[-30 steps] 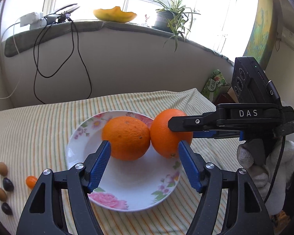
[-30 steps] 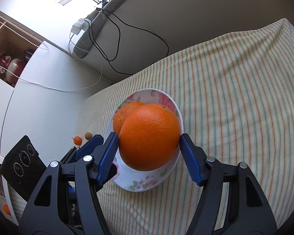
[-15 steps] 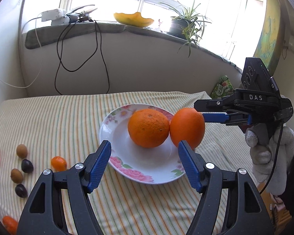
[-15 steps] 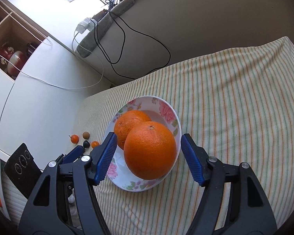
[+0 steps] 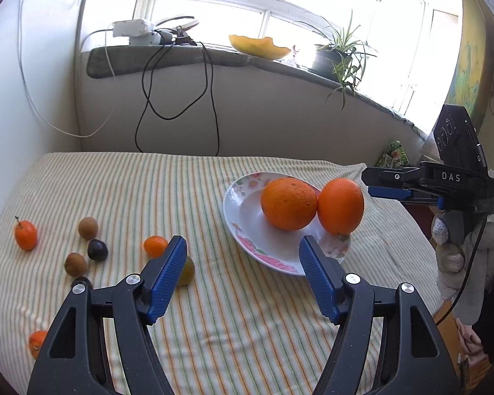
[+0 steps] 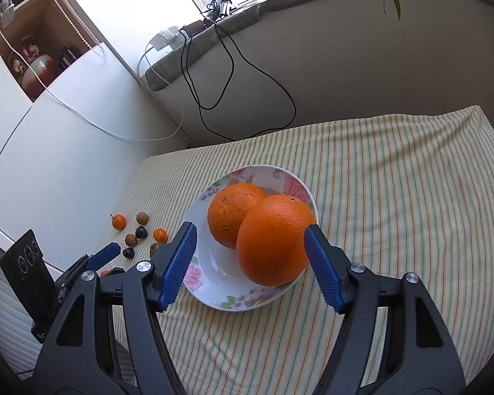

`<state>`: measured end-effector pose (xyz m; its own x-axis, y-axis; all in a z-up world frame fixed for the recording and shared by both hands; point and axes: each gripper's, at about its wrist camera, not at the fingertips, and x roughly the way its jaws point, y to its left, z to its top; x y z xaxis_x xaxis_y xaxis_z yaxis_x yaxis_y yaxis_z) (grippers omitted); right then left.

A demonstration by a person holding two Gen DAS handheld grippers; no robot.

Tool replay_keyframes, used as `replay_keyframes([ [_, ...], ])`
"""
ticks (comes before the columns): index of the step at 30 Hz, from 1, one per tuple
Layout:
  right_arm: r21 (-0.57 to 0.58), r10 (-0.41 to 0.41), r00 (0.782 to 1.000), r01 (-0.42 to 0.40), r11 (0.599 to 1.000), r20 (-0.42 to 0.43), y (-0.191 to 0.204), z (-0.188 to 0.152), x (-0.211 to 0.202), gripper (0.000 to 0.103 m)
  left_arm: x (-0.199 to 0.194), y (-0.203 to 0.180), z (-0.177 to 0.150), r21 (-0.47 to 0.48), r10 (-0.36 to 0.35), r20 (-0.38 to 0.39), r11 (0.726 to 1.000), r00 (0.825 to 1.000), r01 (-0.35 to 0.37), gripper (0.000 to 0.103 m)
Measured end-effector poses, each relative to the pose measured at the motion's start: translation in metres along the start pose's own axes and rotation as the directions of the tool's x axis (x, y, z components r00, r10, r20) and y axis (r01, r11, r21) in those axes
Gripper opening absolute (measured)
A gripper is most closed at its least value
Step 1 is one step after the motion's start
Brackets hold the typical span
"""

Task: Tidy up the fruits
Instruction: 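Move the left tool to the tangerine and close around it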

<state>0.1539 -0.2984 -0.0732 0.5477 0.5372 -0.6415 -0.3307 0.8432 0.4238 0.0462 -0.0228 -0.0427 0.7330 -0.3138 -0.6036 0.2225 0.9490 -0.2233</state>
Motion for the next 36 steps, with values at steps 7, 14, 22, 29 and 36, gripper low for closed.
replay_keyframes([
  [7,-0.075,0.029,0.999,-0.027,0.997,0.025,0.024,-0.007,0.000,0.071,-0.022,0.024,-0.011,-0.038,0.066,0.020,0.997,0.998,-0.065,0.071],
  [14,-0.147,0.040,0.999,-0.036,0.988,0.023,0.050,-0.018,0.011,0.071,-0.039,0.045,-0.027,-0.052,0.125,0.022,0.991,0.992,-0.124,0.071],
  [22,-0.275,0.036,0.999,-0.032,0.961,0.011,0.090,-0.032,0.024,0.071,-0.059,0.074,-0.045,-0.113,0.184,0.016,0.977,0.983,-0.181,0.071],
  [29,-0.350,0.056,0.998,-0.065,0.934,-0.034,0.121,-0.044,0.042,0.071,-0.071,0.099,-0.062,-0.164,0.246,-0.003,0.956,0.969,-0.243,0.069],
  [36,-0.403,0.058,0.993,-0.097,0.910,-0.107,0.147,-0.057,0.069,0.059,-0.069,0.124,-0.080,-0.218,0.281,-0.050,0.933,0.959,-0.285,0.062],
])
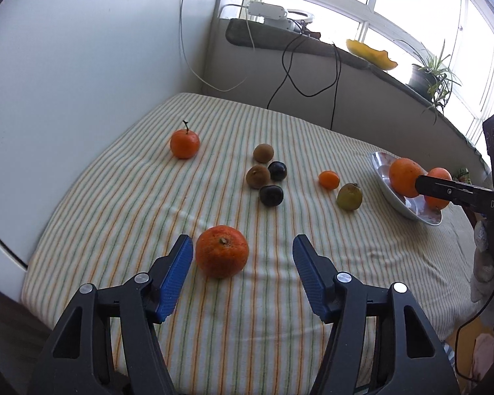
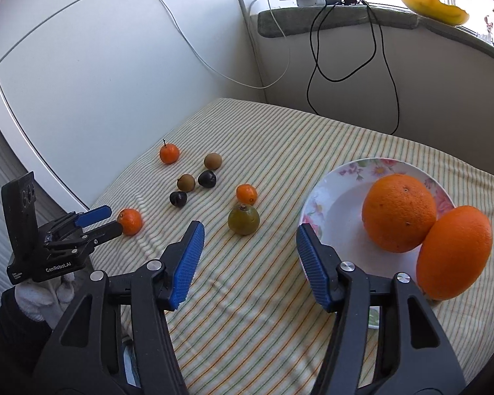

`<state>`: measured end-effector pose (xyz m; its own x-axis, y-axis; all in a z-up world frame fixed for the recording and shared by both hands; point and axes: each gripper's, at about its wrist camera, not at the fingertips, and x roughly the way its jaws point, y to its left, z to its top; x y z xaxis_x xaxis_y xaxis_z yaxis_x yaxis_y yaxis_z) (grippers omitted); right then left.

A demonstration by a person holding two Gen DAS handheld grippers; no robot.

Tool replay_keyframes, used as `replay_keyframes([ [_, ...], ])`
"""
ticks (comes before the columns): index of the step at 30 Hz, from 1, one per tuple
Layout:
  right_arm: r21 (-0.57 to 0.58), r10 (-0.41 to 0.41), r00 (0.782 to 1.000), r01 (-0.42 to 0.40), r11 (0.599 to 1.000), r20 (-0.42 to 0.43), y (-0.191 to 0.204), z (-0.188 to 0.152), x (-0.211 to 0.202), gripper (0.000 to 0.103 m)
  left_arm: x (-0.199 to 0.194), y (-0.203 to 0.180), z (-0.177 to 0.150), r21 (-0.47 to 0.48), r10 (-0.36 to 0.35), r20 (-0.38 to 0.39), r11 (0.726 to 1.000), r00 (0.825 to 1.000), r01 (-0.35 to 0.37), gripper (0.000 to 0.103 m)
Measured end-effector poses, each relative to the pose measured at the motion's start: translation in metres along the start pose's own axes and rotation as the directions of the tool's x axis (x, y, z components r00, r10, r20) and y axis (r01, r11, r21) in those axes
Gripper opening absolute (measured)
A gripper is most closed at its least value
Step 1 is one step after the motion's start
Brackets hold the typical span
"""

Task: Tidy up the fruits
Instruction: 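Move the left tool to the tangerine and close around it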

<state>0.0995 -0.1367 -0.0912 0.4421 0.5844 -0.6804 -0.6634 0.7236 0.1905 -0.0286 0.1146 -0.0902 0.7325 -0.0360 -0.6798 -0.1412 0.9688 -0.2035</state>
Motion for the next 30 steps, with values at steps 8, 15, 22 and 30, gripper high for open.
replay_keyframes([
  [8,-0.033,-0.016,0.998,0.014,0.999,-0.065,0.016,0.002,0.033,0.047,0.008,0.014,-0.004,-0.036,-0.008,-0.013,0.999,1.000,0.007,0.061],
  [15,-0.037,-0.067,0.991,0.063,0.997,-0.120,0.017,0.006,0.063,0.042,0.012,0.020,-0.005,-0.049,-0.027,-0.019,0.998,0.999,0.026,0.060],
  [22,-0.078,-0.109,0.983,0.098,0.992,-0.147,0.026,0.008,0.084,0.039,0.015,0.022,-0.006,-0.049,-0.040,-0.028,0.998,0.999,0.039,0.057],
  [30,-0.110,-0.151,0.976,0.135,0.985,-0.158,0.028,0.010,0.095,0.039,0.022,0.022,-0.005,-0.043,-0.053,-0.042,0.998,0.998,0.051,0.050],
])
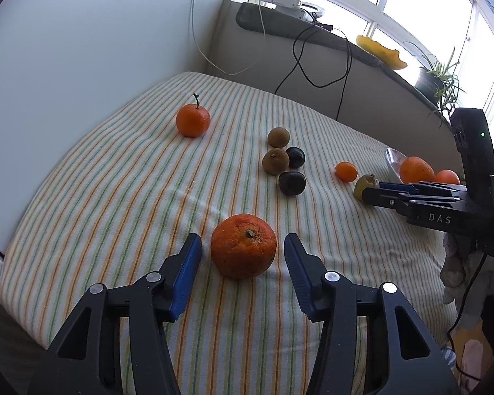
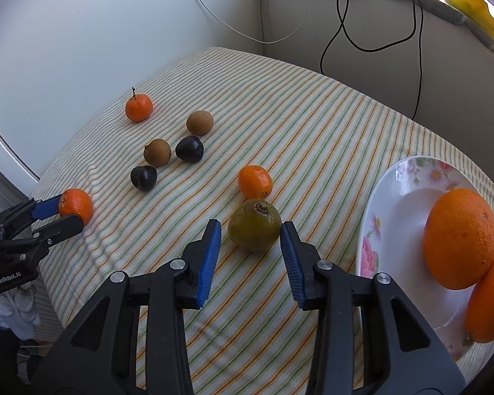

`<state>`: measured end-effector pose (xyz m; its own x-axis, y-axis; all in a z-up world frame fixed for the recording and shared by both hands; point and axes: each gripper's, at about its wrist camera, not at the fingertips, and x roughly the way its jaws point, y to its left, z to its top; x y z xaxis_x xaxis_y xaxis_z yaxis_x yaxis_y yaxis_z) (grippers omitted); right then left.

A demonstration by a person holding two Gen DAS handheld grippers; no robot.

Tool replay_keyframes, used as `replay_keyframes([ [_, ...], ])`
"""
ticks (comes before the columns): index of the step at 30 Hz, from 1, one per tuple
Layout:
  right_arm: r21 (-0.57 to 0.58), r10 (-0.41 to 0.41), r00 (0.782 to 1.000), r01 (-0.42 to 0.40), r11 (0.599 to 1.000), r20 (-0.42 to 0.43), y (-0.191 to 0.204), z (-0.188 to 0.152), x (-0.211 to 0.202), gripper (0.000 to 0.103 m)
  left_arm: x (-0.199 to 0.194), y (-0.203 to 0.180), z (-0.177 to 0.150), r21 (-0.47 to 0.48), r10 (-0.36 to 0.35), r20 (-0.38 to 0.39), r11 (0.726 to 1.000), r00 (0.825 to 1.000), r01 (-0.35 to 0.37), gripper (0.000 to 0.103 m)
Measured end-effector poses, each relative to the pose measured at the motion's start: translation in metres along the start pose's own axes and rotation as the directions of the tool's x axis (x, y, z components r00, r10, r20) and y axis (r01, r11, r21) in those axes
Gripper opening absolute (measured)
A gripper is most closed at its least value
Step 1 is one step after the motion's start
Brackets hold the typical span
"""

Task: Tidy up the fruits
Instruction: 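Move the left tool to the tangerine and close around it, then carry the tangerine onto the plate and open the left tool while the right tool sets the green fruit there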

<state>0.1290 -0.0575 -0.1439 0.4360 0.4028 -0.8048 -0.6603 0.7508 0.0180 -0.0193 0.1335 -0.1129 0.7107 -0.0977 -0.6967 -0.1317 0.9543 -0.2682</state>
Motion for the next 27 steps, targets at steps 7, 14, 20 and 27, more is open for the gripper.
replay_keyframes([
  [7,-0.006,-0.023,1.000,0.023,1.000,-0.008,0.001,0.001,0.008,0.034,0.004,-0.001,0.000,0.005,-0.002,-0.001,1.000,1.000,0.002,0.038],
  [14,-0.011,-0.035,0.999,0.035,0.999,-0.001,0.006,0.003,0.005,0.031,0.001,0.000,0.000,0.000,-0.009,0.008,1.000,1.000,0.009,0.038],
  [20,0.003,-0.017,1.000,0.017,1.000,0.013,0.005,0.002,-0.002,0.031,-0.006,-0.003,0.004,0.003,-0.021,0.024,1.000,0.999,0.021,0.038],
  [27,0.023,0.007,0.998,-0.009,1.000,0.055,0.003,-0.002,-0.022,0.030,-0.007,-0.015,0.011,0.023,-0.047,0.041,0.999,0.998,0.046,0.038],
])
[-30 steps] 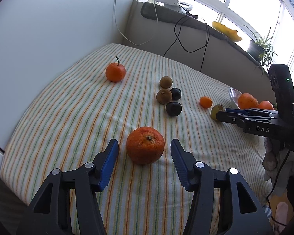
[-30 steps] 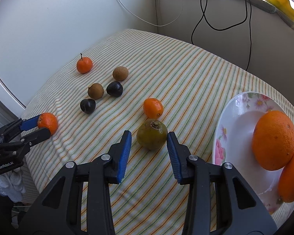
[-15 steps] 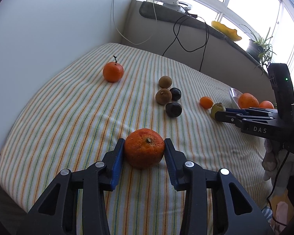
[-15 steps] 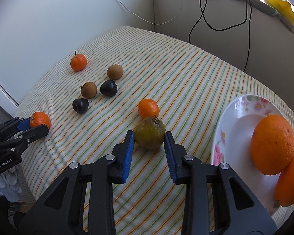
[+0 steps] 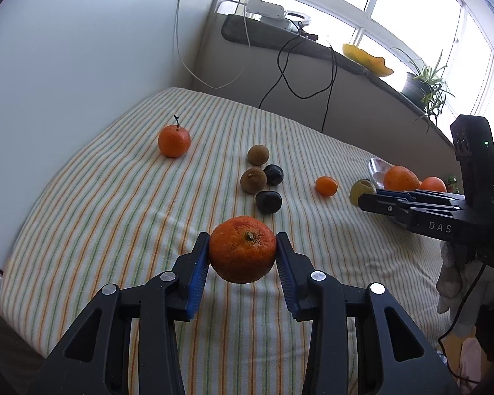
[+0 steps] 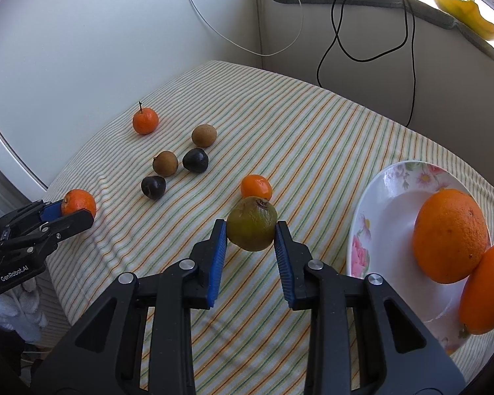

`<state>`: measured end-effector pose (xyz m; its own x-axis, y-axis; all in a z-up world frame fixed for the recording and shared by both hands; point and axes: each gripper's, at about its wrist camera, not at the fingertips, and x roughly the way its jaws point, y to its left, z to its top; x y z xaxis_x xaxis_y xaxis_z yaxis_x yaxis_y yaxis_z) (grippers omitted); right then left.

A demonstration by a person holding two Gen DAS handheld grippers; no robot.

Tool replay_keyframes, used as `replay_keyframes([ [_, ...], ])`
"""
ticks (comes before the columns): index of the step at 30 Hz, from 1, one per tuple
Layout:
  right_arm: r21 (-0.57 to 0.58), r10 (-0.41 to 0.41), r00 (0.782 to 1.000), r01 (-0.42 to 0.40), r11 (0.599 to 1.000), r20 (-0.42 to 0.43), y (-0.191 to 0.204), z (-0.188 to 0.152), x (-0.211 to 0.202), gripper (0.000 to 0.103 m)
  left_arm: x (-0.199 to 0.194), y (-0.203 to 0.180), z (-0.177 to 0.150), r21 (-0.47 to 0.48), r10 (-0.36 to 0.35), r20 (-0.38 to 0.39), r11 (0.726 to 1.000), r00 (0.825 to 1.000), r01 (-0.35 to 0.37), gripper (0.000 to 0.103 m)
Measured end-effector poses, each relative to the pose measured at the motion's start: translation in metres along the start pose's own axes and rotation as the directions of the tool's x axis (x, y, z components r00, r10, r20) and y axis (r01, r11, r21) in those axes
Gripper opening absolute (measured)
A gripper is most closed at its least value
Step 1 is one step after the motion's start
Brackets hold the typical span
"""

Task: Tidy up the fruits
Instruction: 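Carry the tangerine onto the plate and open the left tool while the right tool sets the green fruit there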

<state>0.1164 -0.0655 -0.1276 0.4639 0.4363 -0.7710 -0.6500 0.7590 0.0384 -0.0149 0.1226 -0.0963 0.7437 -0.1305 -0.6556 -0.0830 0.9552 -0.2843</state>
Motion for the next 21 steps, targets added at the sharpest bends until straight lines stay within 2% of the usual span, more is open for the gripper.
replay_keyframes([
  [9,0.037,0.004,0.999,-0.006,0.999,0.049,-0.015,-0.010,-0.038,0.030,0.009,-0.032,0.015,0.049,-0.071,0.014,0.996,0.997,0.070,0.038],
  [21,0.123,-0.052,0.995,0.041,0.992,0.090,-0.058,-0.032,-0.079,0.030,0.035,-0.092,0.036,0.149,-0.171,0.001,0.974,0.985,0.169,0.038],
])
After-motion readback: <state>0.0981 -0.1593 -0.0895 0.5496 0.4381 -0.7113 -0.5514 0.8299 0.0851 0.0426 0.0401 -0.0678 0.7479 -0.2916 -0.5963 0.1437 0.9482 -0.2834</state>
